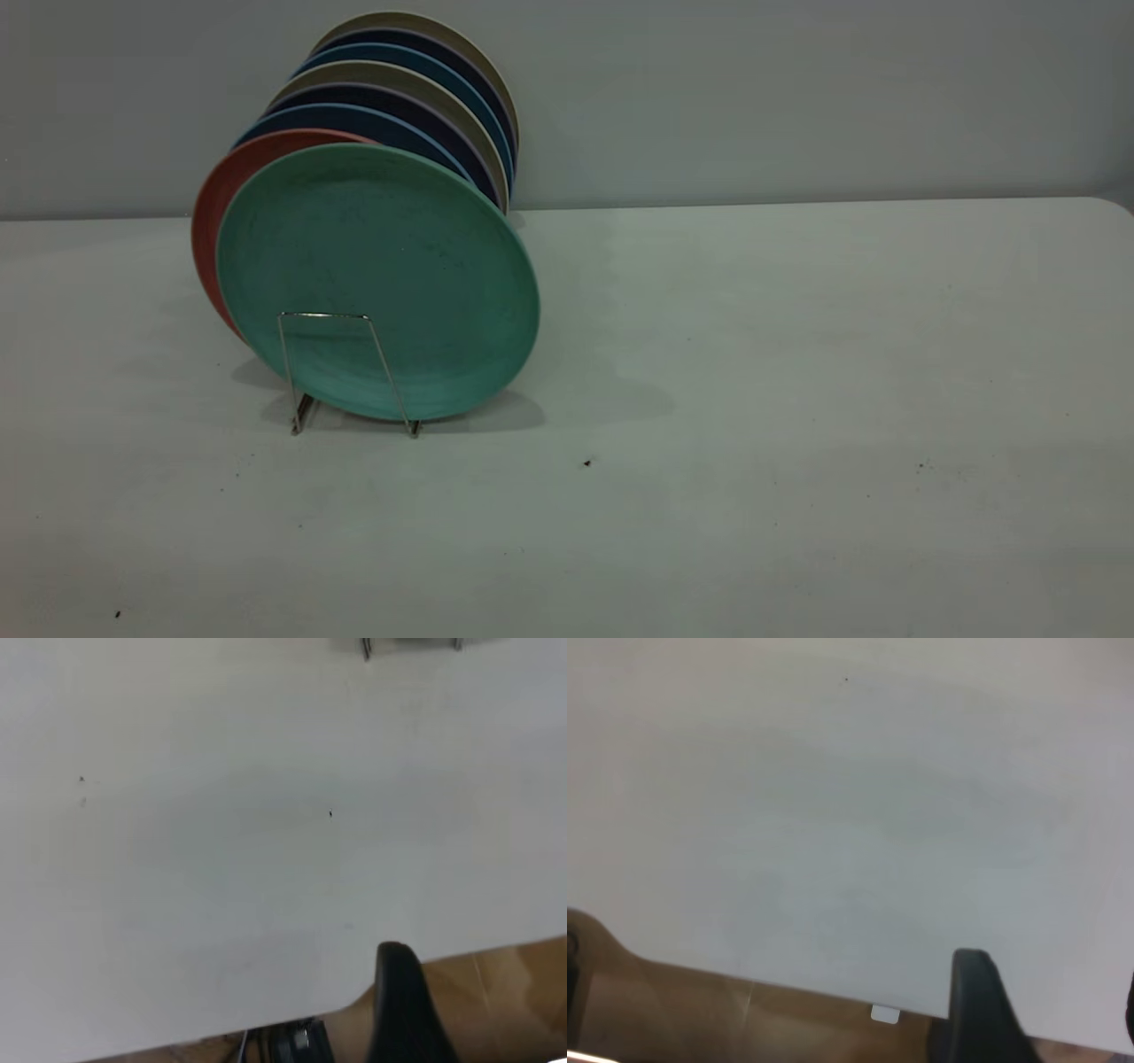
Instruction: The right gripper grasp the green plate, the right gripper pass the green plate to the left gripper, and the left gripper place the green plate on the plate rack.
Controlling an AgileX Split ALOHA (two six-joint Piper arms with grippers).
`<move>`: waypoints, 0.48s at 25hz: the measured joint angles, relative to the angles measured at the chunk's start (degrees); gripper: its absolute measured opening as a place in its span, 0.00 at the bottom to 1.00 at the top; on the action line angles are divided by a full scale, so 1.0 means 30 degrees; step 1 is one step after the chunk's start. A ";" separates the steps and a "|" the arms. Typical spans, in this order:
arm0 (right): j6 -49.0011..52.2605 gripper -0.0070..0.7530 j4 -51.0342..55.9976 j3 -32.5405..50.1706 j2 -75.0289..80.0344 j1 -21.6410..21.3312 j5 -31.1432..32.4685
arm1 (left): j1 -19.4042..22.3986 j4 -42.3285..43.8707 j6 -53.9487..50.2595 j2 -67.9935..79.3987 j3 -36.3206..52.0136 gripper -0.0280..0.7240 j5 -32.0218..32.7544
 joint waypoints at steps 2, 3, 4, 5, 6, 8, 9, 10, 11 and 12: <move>0.0008 0.54 0.0000 0.0000 0.0000 0.0000 0.0000 | 0.0000 0.0023 0.0000 -0.0870 0.0708 0.67 -0.0019; 0.0008 0.54 0.0000 0.0000 0.0000 0.0000 0.0000 | 0.0000 0.0045 0.0000 -0.1218 0.1025 0.67 0.0136; 0.0008 0.54 0.0000 0.0000 0.0000 0.0000 0.0000 | 0.0000 0.0045 0.0000 -0.1441 0.1219 0.67 0.0230; 0.0008 0.54 0.0000 0.0000 0.0000 0.0000 0.0000 | 0.0000 0.0045 -0.0016 -0.1674 0.1350 0.67 0.0304; 0.0008 0.54 0.0000 0.0000 0.0000 0.0000 0.0000 | 0.0000 0.0045 -0.0038 -0.1882 0.1393 0.67 0.0339; 0.0023 0.54 0.0000 0.0000 0.0000 0.0000 0.0000 | 0.0000 0.0045 -0.0079 -0.2226 0.1393 0.67 0.0348; 0.0023 0.54 0.0000 0.0000 -0.0049 0.0000 0.0000 | 0.0000 0.0045 -0.0097 -0.2364 0.1393 0.67 0.0369; 0.0023 0.54 0.0000 0.0037 -0.0207 0.0000 -0.0028 | 0.0000 0.0045 -0.0095 -0.2447 0.1393 0.67 0.0368; 0.0023 0.54 0.0000 0.0078 -0.0526 -0.0072 -0.0022 | 0.0000 0.0045 -0.0095 -0.2481 0.1393 0.67 0.0368; 0.0023 0.54 0.0030 0.0101 -0.0979 -0.0293 -0.0022 | 0.0000 0.0045 -0.0095 -0.2481 0.1393 0.67 0.0368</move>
